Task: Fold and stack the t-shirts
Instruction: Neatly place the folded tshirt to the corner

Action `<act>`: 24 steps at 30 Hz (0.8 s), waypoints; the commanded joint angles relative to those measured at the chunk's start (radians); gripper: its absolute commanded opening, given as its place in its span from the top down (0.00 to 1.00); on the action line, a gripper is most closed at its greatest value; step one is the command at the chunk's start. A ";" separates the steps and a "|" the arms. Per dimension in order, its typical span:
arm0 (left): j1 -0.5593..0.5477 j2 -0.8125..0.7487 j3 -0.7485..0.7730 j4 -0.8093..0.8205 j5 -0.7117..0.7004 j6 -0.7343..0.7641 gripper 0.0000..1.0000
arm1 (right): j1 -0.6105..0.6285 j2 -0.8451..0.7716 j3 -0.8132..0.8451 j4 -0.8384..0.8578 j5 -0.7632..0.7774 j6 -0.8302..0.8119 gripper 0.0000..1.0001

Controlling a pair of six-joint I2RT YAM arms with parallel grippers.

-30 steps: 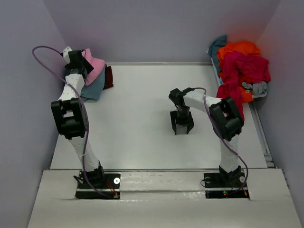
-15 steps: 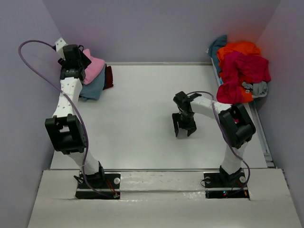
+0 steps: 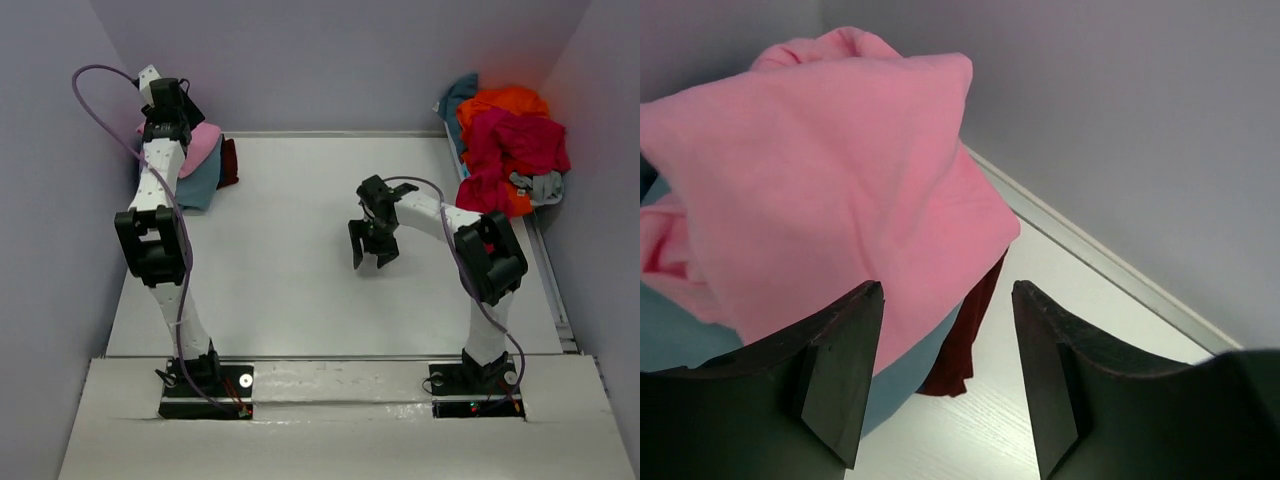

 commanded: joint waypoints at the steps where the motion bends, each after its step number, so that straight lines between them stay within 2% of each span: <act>1: -0.002 0.072 0.225 -0.076 0.026 0.019 0.36 | 0.010 -0.018 0.116 -0.035 0.003 -0.046 0.30; 3: -0.002 0.152 0.346 -0.135 0.017 0.024 0.36 | 0.010 -0.034 0.133 -0.066 0.012 -0.047 0.30; 9: -0.002 0.259 0.456 -0.217 -0.024 -0.011 0.35 | 0.010 -0.100 0.202 -0.138 0.010 -0.055 0.29; 11: -0.002 0.250 0.412 -0.217 -0.063 -0.040 0.35 | 0.010 -0.110 0.218 -0.153 0.007 -0.056 0.29; 14: -0.002 0.195 0.200 -0.160 -0.087 -0.065 0.35 | 0.010 -0.126 0.215 -0.155 0.007 -0.055 0.29; 20: 0.030 0.132 -0.027 -0.176 -0.109 -0.172 0.34 | 0.010 -0.139 0.212 -0.156 0.009 -0.056 0.29; 24: 0.039 0.088 -0.113 -0.200 -0.130 -0.227 0.34 | 0.010 -0.143 0.204 -0.153 0.006 -0.058 0.29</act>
